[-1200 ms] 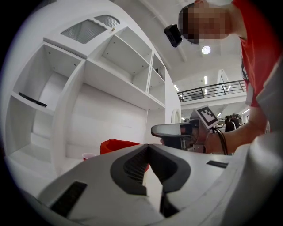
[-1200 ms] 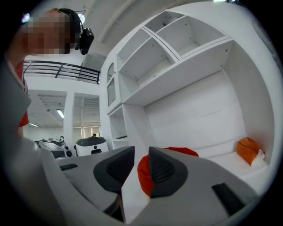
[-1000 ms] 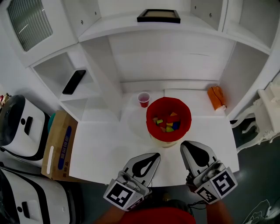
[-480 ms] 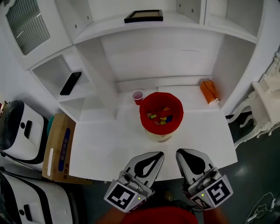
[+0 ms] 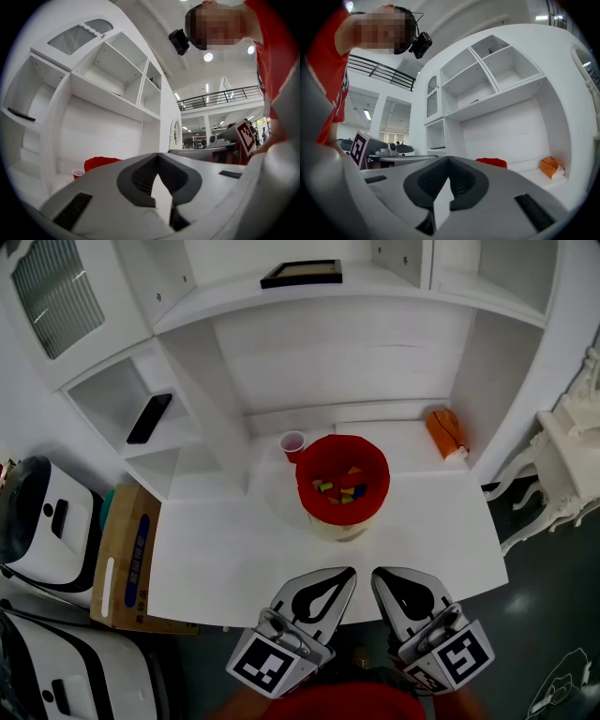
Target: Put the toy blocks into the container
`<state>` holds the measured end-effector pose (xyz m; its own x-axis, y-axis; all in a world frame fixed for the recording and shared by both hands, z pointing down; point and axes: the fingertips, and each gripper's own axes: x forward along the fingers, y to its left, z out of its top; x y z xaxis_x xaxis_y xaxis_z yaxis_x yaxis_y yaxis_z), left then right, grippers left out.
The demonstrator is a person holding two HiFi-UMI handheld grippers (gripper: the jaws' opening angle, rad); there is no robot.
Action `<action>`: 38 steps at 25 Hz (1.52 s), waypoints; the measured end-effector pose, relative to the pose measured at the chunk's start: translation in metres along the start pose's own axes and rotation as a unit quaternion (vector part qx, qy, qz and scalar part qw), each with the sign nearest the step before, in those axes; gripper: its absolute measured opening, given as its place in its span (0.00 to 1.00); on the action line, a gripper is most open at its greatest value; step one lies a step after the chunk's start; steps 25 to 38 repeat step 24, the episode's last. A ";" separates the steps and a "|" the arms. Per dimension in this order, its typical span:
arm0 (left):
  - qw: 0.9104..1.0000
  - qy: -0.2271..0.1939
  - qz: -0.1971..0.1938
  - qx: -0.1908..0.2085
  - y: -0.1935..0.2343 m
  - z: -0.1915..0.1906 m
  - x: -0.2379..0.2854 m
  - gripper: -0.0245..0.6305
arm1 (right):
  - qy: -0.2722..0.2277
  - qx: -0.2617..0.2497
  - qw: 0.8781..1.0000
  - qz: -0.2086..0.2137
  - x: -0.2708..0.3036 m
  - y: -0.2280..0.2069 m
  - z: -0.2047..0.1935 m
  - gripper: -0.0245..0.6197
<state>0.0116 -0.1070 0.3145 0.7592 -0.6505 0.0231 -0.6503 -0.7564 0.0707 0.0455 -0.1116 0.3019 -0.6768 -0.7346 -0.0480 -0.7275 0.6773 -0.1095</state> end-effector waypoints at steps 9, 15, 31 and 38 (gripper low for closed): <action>1.000 -0.001 -0.001 -0.006 0.002 -0.002 0.002 0.06 | 0.010 -0.005 1.000 0.005 0.004 0.002 -0.003 0.05; 1.000 0.002 -0.001 -0.006 0.002 -0.003 -0.001 0.06 | 0.013 -0.006 1.000 0.007 0.003 0.002 -0.002 0.05; 1.000 -0.017 -0.003 0.005 -0.001 0.002 -0.004 0.06 | 0.010 -0.005 1.000 0.007 -0.003 0.003 0.000 0.05; 1.000 -0.017 -0.003 0.005 -0.001 0.002 -0.004 0.06 | 0.010 -0.005 1.000 0.007 -0.003 0.003 0.000 0.05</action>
